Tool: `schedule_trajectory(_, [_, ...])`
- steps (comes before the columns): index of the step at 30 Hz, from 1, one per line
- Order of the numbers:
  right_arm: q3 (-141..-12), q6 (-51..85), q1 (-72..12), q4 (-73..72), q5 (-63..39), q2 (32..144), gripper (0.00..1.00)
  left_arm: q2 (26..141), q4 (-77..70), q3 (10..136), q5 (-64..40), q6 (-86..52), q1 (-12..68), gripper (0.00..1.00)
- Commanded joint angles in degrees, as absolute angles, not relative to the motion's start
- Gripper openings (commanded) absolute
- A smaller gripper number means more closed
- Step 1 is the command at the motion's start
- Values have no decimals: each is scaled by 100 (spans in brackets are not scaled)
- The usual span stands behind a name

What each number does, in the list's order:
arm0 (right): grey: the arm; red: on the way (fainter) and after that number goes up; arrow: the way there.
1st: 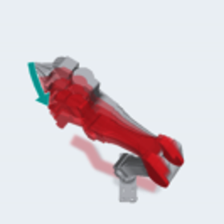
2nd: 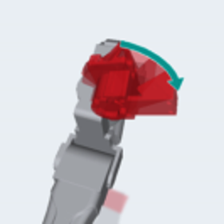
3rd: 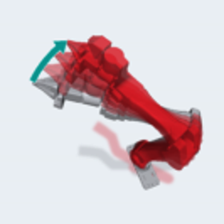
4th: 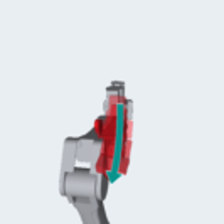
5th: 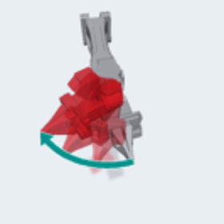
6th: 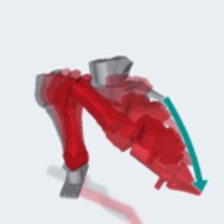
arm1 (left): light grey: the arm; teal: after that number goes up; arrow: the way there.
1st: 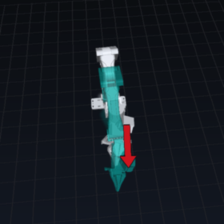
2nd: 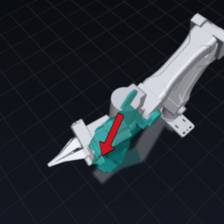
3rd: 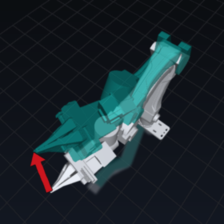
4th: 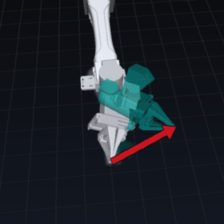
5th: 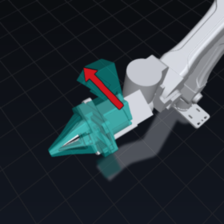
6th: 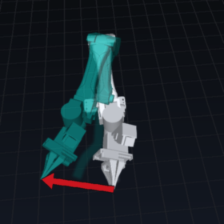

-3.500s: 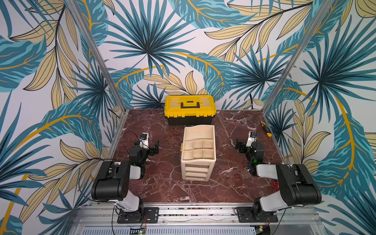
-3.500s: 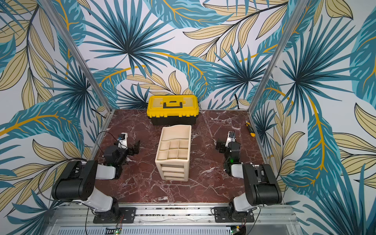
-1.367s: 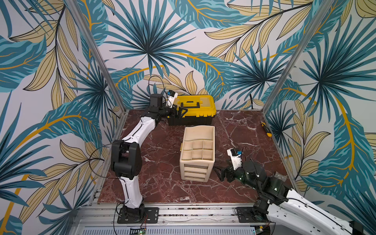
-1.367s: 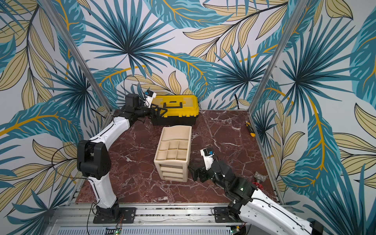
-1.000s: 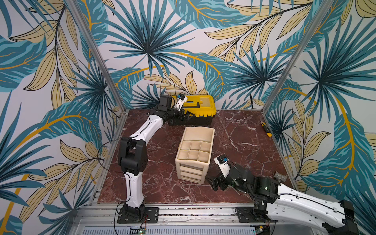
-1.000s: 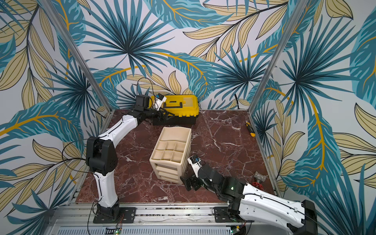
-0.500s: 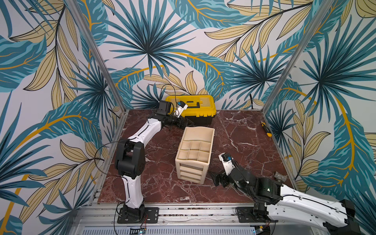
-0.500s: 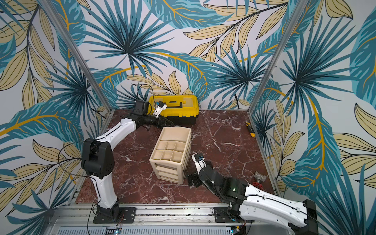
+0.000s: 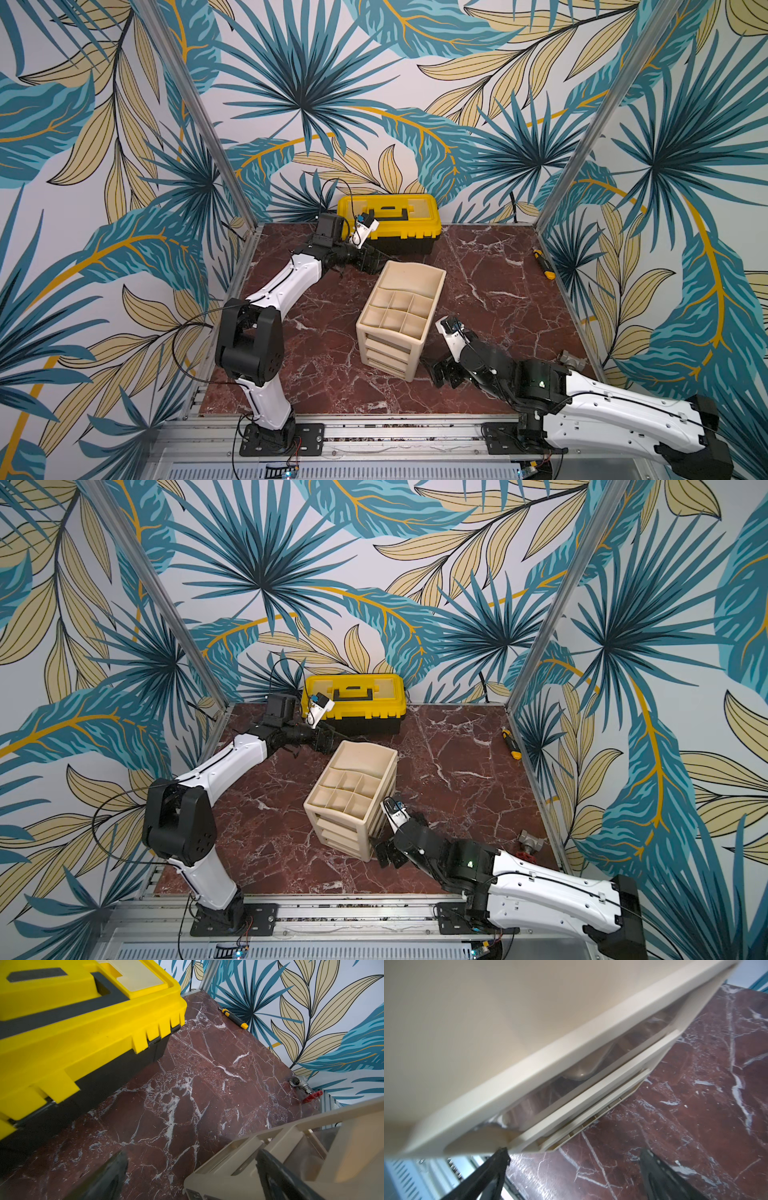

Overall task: Take the mice out of the drawer
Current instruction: Adjust the storage box at the center of the board.

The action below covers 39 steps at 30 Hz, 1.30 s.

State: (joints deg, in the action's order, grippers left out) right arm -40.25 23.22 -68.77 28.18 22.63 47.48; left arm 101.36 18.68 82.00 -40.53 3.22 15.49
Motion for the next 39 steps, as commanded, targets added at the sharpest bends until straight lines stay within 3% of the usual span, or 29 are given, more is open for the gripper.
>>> schedule_trajectory(1, [-4139,2557,-7120,3357,2052,4595,99,10173,1610,8150,-3706,375,1576,100])
schedule_trajectory(8, [-4443,2671,-7468,3495,2190,4821,99,10758,1718,9101,-3696,543,1576,100])
schedule_trajectory(13, [-4108,2688,-7613,2472,2498,4979,99,11329,2108,9952,-4373,559,1588,100])
schedule_trajectory(21, [-2889,2837,-7950,327,4099,4513,99,11645,3095,10448,-5628,1045,1599,100])
schedule_trajectory(29, [-3042,3045,-8105,1043,5017,4523,99,11515,3882,10386,-6027,1468,1613,100])
schedule_trajectory(39, [-3006,2897,-8103,1869,6027,4068,99,10877,3523,9351,-6049,1261,1672,99])
